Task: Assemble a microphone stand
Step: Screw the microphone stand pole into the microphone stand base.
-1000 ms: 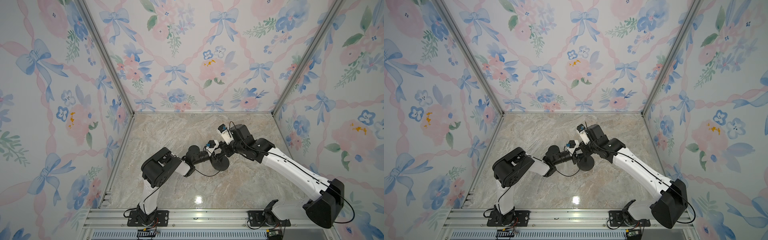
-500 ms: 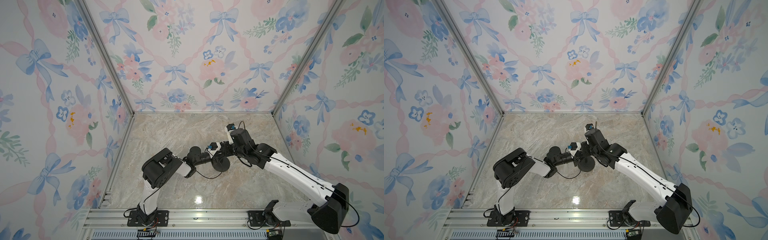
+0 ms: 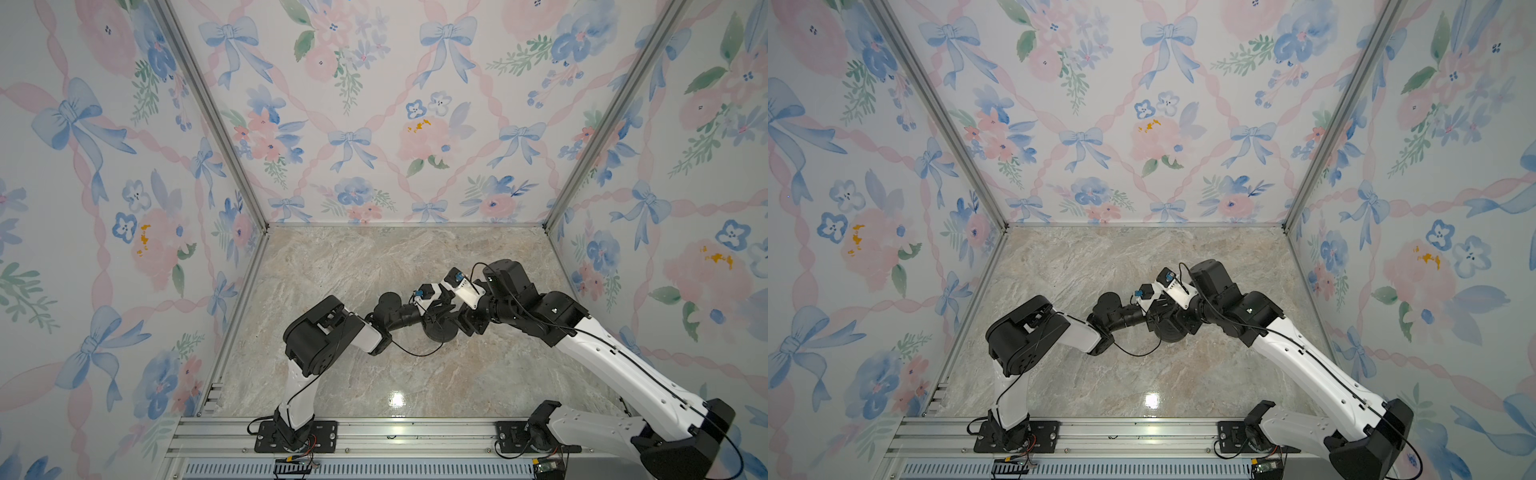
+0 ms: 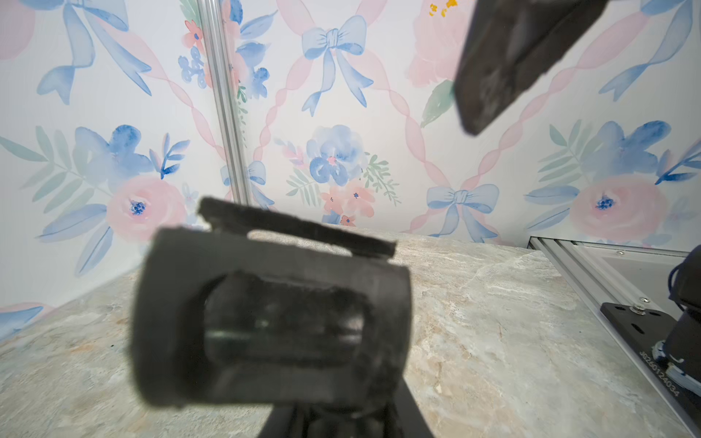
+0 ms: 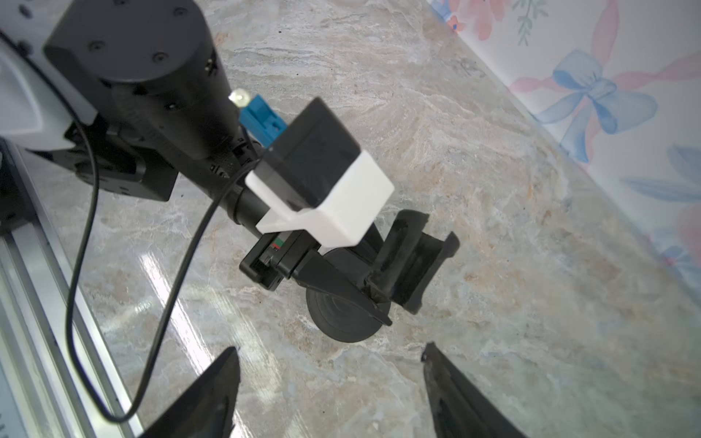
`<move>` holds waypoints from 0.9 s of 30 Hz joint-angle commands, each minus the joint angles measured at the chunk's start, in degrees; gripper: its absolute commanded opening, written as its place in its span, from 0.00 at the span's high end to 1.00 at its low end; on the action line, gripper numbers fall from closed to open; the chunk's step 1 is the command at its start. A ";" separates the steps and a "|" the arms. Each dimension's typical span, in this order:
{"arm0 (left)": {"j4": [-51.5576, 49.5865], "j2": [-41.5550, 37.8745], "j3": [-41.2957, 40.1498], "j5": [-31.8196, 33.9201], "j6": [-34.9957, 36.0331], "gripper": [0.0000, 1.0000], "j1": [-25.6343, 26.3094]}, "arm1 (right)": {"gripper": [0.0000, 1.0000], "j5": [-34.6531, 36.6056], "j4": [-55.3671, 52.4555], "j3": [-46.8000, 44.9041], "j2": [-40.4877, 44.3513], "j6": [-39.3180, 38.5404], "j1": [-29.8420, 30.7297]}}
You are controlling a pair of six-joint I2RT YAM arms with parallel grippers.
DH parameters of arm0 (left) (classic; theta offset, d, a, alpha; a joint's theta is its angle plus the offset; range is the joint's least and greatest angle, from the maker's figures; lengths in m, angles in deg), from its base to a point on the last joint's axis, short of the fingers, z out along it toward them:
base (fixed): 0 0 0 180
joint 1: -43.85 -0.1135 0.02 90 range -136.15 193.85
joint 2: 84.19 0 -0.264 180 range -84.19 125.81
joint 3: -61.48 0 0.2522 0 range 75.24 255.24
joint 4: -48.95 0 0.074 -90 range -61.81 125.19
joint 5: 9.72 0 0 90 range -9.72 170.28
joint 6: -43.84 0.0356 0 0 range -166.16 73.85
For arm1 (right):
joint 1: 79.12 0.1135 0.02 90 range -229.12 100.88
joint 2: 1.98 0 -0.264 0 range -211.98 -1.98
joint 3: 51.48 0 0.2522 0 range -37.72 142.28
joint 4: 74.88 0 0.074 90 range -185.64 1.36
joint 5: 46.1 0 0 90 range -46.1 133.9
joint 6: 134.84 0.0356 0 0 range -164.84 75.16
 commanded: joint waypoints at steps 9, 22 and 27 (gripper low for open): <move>0.27 0.61 -0.28 -1.53 1.49 0.93 -0.55 | 0.18 -6.14 -19.89 22.22 -21.17 -54.21 -7.13; 0.29 0.70 -0.12 -2.04 1.59 0.92 -0.48 | 0.29 -0.27 -24.19 29.97 -34.11 -49.98 -5.98; 0.29 0.78 -0.18 -2.03 1.57 0.89 -0.45 | 0.43 -1.40 -24.53 29.64 -33.80 -47.20 -5.82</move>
